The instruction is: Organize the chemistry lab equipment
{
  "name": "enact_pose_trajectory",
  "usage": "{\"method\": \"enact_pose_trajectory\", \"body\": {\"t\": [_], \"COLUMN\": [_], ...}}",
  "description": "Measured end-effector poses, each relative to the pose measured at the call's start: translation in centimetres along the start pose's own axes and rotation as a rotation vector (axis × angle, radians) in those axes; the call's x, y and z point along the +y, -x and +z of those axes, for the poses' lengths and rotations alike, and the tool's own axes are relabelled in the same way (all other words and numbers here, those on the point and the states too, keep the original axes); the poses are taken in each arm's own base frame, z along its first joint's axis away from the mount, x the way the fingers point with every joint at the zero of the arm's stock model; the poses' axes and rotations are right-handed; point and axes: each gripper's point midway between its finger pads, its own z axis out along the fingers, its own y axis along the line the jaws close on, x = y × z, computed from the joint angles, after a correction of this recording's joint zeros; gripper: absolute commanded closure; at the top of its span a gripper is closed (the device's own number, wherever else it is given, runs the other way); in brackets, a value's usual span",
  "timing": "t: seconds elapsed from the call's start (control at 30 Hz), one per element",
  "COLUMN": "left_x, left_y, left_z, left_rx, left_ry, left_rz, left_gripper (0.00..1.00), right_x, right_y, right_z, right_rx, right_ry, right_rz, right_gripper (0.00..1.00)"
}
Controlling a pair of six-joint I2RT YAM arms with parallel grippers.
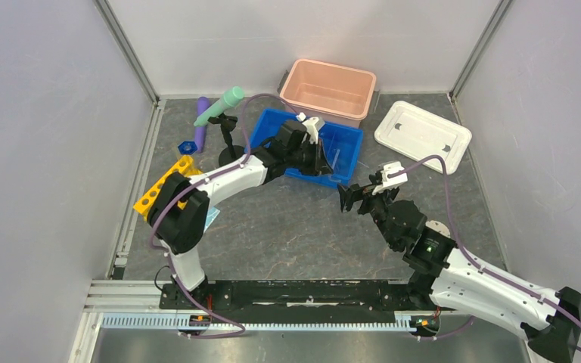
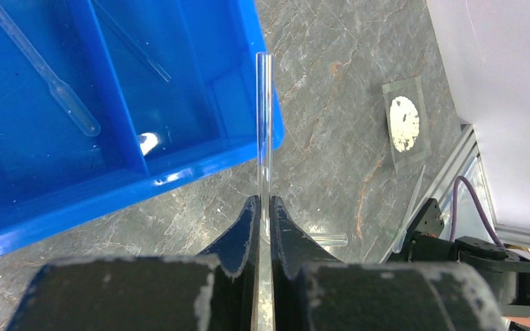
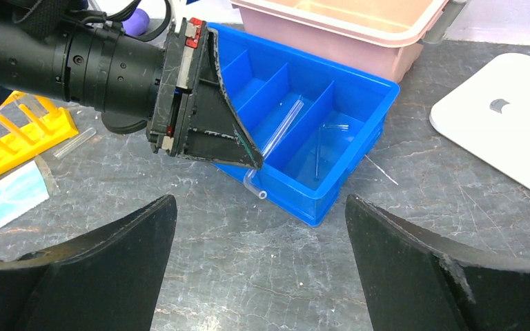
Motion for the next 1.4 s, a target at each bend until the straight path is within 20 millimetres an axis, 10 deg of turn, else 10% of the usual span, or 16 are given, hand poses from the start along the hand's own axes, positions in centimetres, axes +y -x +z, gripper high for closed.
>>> {"method": "enact_pose_trajectory", "body": {"t": [0.9,1.4], "left_x": [1.8,5.2], "left_y": [3.3,1.7], "left_z": [6.8,8.9], "left_rx": [-0.078,-0.040], "left_ry": [0.119,0.214], "left_rz": [0.068,0.100], "left_gripper": [0.95,0.87], "right_x": [-0.5,-0.6], "right_y": [0.2,0.0], "right_z": [-0.8,-0.9], "right_rx": [-0.020,-0.011], "right_ry": [0.004,0.002], "right_rz": [0.006,0.000], "right_gripper": [0.02,0.02]}}
